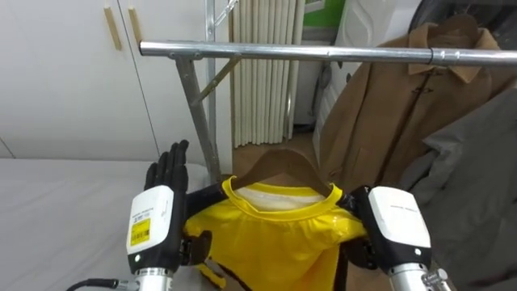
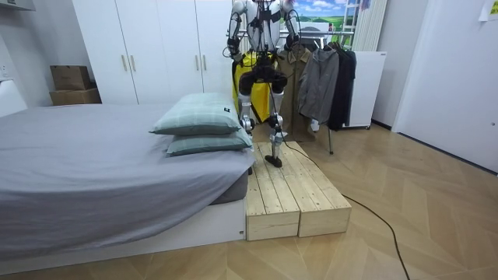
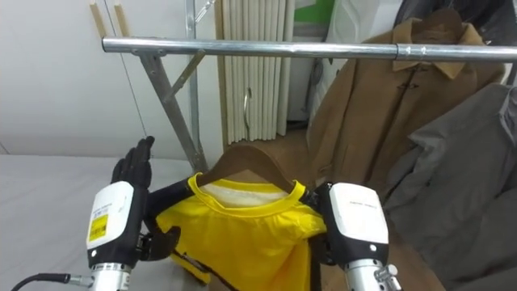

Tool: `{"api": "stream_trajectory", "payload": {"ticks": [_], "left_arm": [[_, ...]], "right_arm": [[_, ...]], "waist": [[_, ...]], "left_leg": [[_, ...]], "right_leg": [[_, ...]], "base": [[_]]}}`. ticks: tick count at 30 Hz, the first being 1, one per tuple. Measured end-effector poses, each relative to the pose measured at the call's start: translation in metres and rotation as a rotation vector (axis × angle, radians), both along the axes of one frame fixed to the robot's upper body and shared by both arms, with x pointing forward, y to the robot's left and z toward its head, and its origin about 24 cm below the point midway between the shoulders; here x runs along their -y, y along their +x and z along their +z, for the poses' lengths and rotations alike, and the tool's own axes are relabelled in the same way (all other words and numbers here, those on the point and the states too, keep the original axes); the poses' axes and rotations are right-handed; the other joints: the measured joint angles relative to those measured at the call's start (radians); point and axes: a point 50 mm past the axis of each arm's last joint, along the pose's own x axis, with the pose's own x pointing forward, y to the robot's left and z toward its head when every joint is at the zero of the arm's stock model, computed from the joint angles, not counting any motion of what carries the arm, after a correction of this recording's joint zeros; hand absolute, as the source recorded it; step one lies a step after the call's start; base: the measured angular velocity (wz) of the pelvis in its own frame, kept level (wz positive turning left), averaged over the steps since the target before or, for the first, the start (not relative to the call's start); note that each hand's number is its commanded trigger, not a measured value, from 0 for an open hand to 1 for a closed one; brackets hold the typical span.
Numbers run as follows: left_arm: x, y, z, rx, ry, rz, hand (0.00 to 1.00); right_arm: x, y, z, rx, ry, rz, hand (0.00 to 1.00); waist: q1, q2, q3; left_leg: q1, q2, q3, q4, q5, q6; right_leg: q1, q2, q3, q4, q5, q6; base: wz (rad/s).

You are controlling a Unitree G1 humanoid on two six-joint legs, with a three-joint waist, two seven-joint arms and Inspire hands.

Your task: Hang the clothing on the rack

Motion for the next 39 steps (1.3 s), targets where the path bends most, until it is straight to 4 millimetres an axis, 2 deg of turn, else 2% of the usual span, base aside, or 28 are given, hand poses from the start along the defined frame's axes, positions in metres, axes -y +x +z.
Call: {"api": "stream_trajectory", "payload": {"ticks": [10, 16, 26, 34, 39], "left_arm": [[-0.010, -0.017, -0.025, -0.118, 0.023, 0.036, 0.00], [-0.020, -0.017, -0.024, -0.114, 0.021, 0.082, 0.00], [-0.027, -0.018, -0.027, -0.125, -0.019, 0.138, 0.00], [-0.034, -0.024, -0.030, -0.138, -0.020, 0.171, 0.00], [-0.035, -0.029, -0.033, -0.156, -0.019, 0.175, 0.00]], "right_arm": [[0.009, 0.002, 0.011, 0.103, -0.007, -0.035, 1.00], [0.019, 0.005, 0.025, 0.202, 0.006, -0.074, 1.00], [0.017, 0.005, 0.041, 0.327, 0.026, -0.063, 1.00], [0.035, 0.005, 0.066, 0.463, -0.027, -0.086, 1.00], [0.039, 0.005, 0.067, 0.473, -0.038, -0.097, 1.00]], "waist": [[0.003, -0.007, 0.0009], [0.004, -0.024, 0.0003], [0.001, -0.024, 0.0005], [0.002, -0.024, 0.0005], [0.000, -0.024, 0.0008]], "left_leg": [[-0.004, 0.001, -0.002, -0.002, 0.000, 0.000], [-0.006, 0.001, -0.002, -0.002, 0.000, 0.000], [-0.005, 0.001, 0.002, -0.005, 0.000, 0.000], [0.004, 0.002, 0.011, -0.008, 0.000, 0.000], [0.015, 0.001, 0.012, -0.014, 0.000, 0.000]], "right_leg": [[-0.002, 0.001, 0.000, -0.005, 0.000, 0.000], [-0.002, -0.001, -0.004, -0.009, 0.000, -0.001], [-0.001, -0.001, -0.003, -0.010, 0.000, -0.001], [0.006, 0.000, 0.002, -0.010, 0.000, -0.001], [0.014, 0.000, 0.003, -0.015, 0.000, -0.001]], "base": [[0.00], [0.00], [0.00], [0.00], [0.00]]}}
